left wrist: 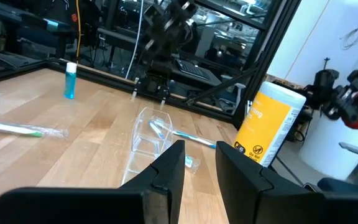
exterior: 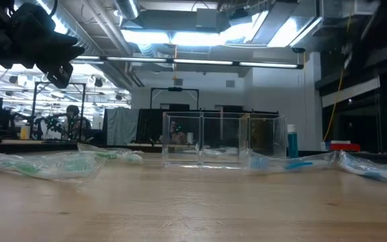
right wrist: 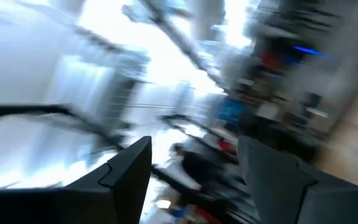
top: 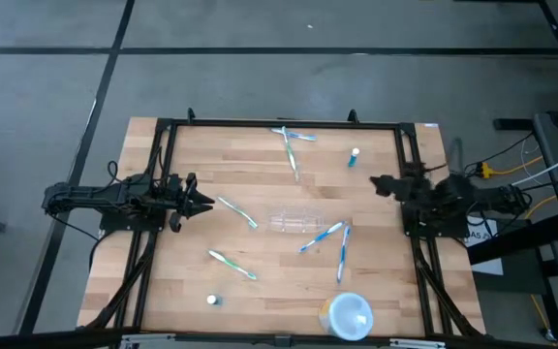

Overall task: Pick & Place toothbrushing station
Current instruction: Put the top blue mouthwash into the transparent organizer

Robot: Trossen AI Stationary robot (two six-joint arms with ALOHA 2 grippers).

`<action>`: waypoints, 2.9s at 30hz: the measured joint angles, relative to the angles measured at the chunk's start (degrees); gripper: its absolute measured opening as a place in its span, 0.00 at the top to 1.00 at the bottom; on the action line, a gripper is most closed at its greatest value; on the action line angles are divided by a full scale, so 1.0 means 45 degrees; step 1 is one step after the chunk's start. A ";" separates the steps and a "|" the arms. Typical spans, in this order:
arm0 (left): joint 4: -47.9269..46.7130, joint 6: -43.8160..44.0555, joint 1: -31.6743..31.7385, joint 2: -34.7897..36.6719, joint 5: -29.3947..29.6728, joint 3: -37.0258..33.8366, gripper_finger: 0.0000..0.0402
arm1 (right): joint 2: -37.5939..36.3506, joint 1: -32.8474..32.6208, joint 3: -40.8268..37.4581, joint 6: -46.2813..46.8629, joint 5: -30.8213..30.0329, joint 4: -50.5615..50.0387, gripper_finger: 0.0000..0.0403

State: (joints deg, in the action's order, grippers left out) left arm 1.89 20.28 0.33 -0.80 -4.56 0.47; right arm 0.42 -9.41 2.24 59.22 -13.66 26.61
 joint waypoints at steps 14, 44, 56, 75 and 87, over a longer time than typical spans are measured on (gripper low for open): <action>0.4397 0.3806 0.0006 -0.0044 0.3830 0.0000 0.79 | 0.4243 -0.2367 0.1437 -0.4980 -0.1163 0.6281 0.41; 0.9141 -0.2145 0.0415 -0.7893 0.6321 0.6626 0.79 | 0.9276 -0.0028 1.7316 -0.8920 -0.5792 -1.9495 0.41; -0.2325 -0.6436 0.0511 -1.3941 1.0243 1.5322 0.79 | 0.9318 0.0171 1.4776 -0.3504 -0.5230 -2.1251 0.40; -0.6022 -0.5296 0.3555 -1.6768 -0.2066 1.6024 0.78 | 1.0285 0.1477 1.4061 -0.5111 -0.7194 -1.3089 0.40; 0.0553 -0.2666 0.3963 -1.6791 -0.2236 1.2830 0.78 | 1.1691 0.2952 1.5067 -1.2239 -0.6651 -1.0350 0.41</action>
State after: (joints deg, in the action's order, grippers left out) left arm 4.38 8.28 18.16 -76.36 -14.62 58.21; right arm 53.03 3.87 70.04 4.14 -43.59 -19.96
